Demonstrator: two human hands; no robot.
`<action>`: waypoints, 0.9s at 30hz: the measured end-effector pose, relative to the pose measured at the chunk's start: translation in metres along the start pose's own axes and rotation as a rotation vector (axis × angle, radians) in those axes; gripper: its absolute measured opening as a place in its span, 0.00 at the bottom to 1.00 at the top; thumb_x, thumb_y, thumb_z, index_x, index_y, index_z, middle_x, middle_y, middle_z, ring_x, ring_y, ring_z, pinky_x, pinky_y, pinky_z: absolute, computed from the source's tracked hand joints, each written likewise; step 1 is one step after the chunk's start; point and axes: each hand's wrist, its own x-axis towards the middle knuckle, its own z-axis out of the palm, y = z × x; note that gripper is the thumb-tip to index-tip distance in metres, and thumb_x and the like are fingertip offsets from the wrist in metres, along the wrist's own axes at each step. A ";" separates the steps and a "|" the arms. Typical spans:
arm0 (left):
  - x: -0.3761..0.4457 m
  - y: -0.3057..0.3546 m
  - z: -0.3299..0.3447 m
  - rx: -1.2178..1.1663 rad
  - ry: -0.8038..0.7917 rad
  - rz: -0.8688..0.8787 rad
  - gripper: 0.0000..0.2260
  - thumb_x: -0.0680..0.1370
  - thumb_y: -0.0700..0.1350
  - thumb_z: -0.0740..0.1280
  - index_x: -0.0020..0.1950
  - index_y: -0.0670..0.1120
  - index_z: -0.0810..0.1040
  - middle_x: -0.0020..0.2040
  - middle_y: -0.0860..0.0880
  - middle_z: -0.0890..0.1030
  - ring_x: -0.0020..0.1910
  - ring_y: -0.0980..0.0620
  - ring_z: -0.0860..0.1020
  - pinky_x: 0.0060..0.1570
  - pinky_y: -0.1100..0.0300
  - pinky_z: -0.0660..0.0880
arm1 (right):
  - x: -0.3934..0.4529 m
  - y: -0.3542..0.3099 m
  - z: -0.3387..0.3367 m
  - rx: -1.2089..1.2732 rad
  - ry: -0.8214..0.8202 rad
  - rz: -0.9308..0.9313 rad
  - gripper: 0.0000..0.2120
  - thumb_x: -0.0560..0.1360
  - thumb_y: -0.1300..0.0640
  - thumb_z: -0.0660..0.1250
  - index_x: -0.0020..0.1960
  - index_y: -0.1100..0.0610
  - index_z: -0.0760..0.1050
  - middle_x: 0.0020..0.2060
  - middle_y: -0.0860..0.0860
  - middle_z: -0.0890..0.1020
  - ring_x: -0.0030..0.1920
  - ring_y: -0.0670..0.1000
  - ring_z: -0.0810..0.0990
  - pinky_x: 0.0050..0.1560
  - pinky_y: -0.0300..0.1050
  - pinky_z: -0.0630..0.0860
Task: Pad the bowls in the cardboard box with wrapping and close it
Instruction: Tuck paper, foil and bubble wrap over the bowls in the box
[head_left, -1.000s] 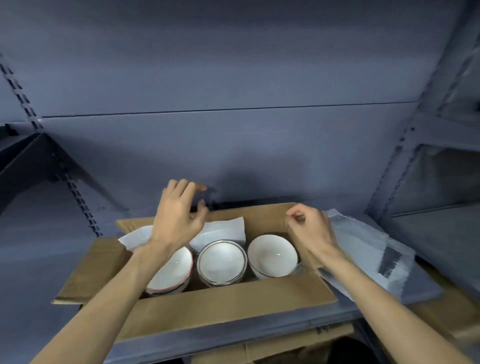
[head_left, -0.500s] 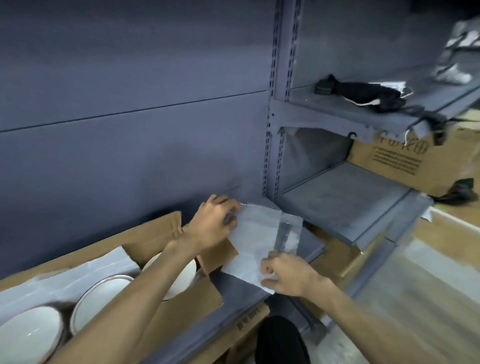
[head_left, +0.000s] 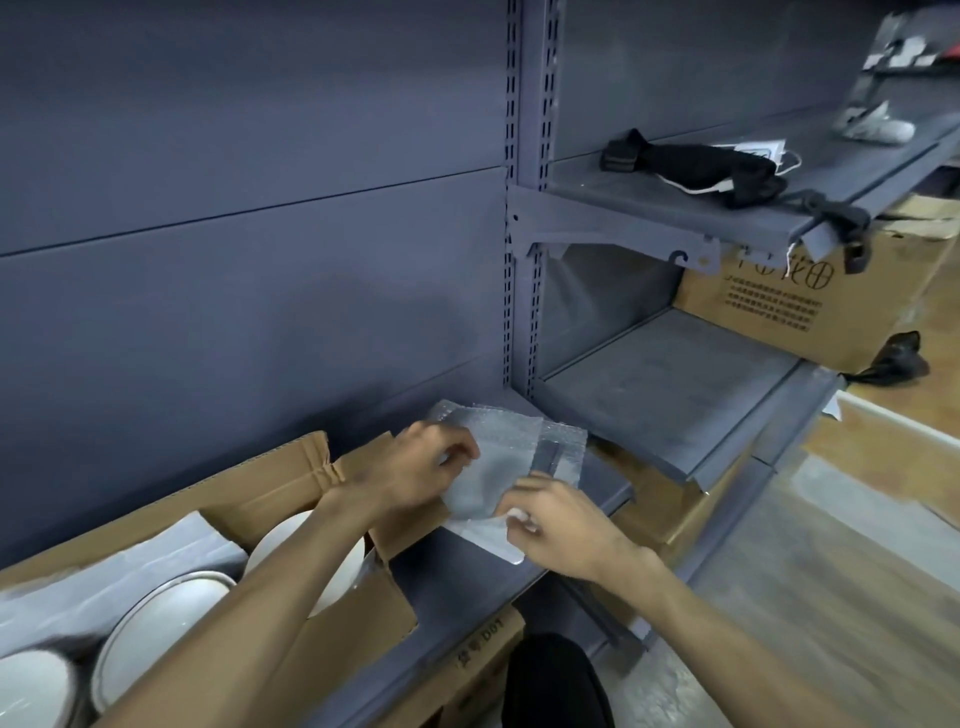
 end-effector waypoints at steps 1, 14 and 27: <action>-0.002 0.003 -0.002 -0.064 0.002 -0.006 0.08 0.82 0.45 0.64 0.55 0.52 0.83 0.50 0.59 0.84 0.50 0.61 0.79 0.47 0.70 0.72 | 0.002 -0.001 -0.007 0.084 0.065 0.024 0.06 0.76 0.57 0.65 0.49 0.52 0.81 0.45 0.45 0.80 0.49 0.47 0.76 0.48 0.43 0.73; -0.025 0.005 -0.056 -0.240 0.392 -0.024 0.09 0.79 0.49 0.72 0.41 0.49 0.78 0.36 0.52 0.80 0.38 0.50 0.77 0.41 0.55 0.74 | 0.030 -0.019 -0.036 0.752 0.867 0.139 0.20 0.74 0.63 0.61 0.64 0.50 0.74 0.51 0.49 0.78 0.51 0.52 0.77 0.53 0.39 0.74; -0.078 -0.018 -0.119 -0.274 0.583 -0.167 0.03 0.79 0.44 0.73 0.49 0.45 0.82 0.44 0.50 0.83 0.43 0.50 0.81 0.40 0.55 0.78 | 0.009 -0.006 0.066 -0.286 -0.175 0.150 0.23 0.77 0.39 0.65 0.69 0.46 0.74 0.61 0.49 0.71 0.66 0.54 0.70 0.67 0.54 0.69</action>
